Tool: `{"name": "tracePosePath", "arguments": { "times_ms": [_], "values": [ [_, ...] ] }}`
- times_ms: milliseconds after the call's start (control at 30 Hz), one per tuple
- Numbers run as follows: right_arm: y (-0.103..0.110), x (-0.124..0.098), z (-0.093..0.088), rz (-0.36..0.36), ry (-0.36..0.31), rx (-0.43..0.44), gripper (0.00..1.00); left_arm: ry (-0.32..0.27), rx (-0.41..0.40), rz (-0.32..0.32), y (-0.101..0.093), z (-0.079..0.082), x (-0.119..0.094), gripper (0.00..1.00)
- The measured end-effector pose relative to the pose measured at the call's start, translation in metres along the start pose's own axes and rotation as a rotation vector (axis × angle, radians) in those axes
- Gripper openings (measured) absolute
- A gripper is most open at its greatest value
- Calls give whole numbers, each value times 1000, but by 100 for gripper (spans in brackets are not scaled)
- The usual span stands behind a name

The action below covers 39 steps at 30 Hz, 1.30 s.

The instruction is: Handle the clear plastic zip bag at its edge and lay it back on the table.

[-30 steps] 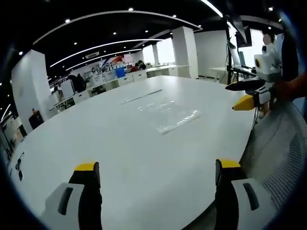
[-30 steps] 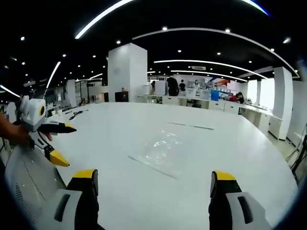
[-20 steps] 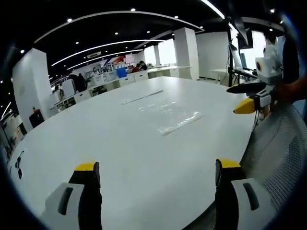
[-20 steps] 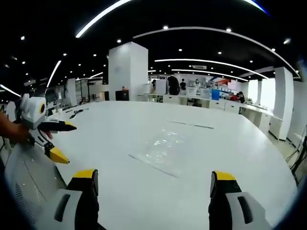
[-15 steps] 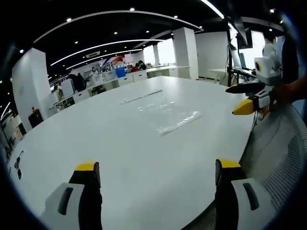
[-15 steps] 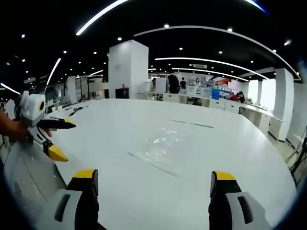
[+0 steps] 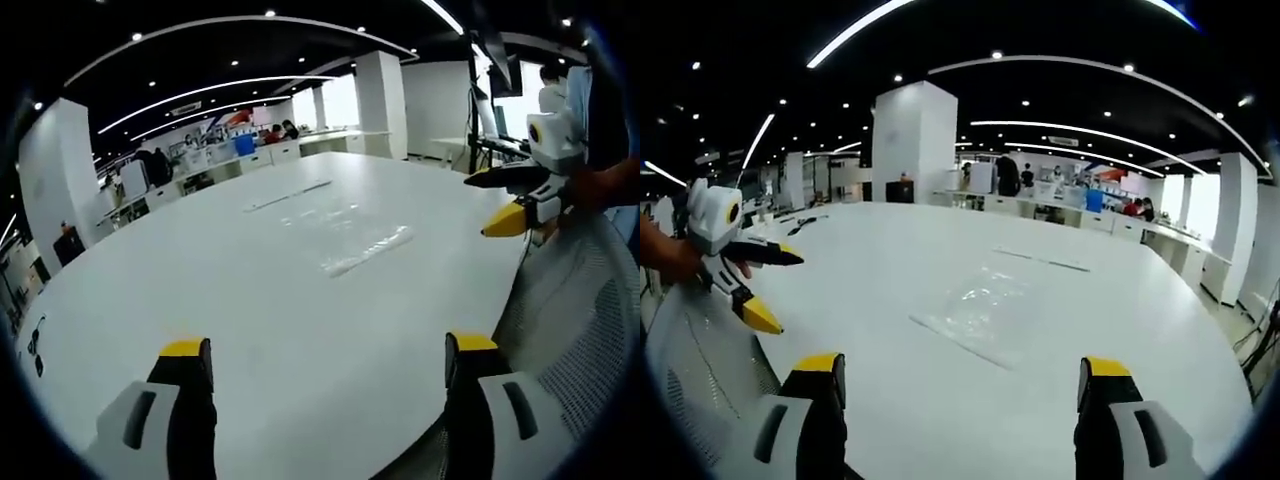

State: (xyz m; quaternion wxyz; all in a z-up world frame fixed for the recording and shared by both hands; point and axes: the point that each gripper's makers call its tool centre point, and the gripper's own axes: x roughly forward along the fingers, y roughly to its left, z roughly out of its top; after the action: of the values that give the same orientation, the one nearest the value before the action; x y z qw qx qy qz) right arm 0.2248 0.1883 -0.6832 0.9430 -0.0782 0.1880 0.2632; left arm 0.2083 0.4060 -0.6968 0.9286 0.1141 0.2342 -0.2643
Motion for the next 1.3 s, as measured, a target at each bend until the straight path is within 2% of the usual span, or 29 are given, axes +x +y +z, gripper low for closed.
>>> {"name": "tracePosePath", "arguments": {
  "times_ms": [267, 367, 567, 833, 1100, 1300],
  "values": [
    [2, 0, -4, 15, 26, -13, 94, -12, -25, 4, 4, 6, -2, 94],
    [-1, 1, -5, 22, 38, -6, 90, -11, -16, 3, 3, 9, -2, 94],
    [-2, 2, -6, 39, 51, -17, 89, -5, 2, -19, 6, 14, 5, 93],
    [-1, 7, -4, 85, 93, -88, 85, 2, 2, -44, 7, 13, 13, 93],
    [-1, 15, 3, 133, 102, -123, 84, 17, 5, -55, 7, 8, 15, 92],
    [1, 24, 9, 172, 110, -173, 83, 17, -5, -68, 4, 8, 14, 98]
  ]
}}
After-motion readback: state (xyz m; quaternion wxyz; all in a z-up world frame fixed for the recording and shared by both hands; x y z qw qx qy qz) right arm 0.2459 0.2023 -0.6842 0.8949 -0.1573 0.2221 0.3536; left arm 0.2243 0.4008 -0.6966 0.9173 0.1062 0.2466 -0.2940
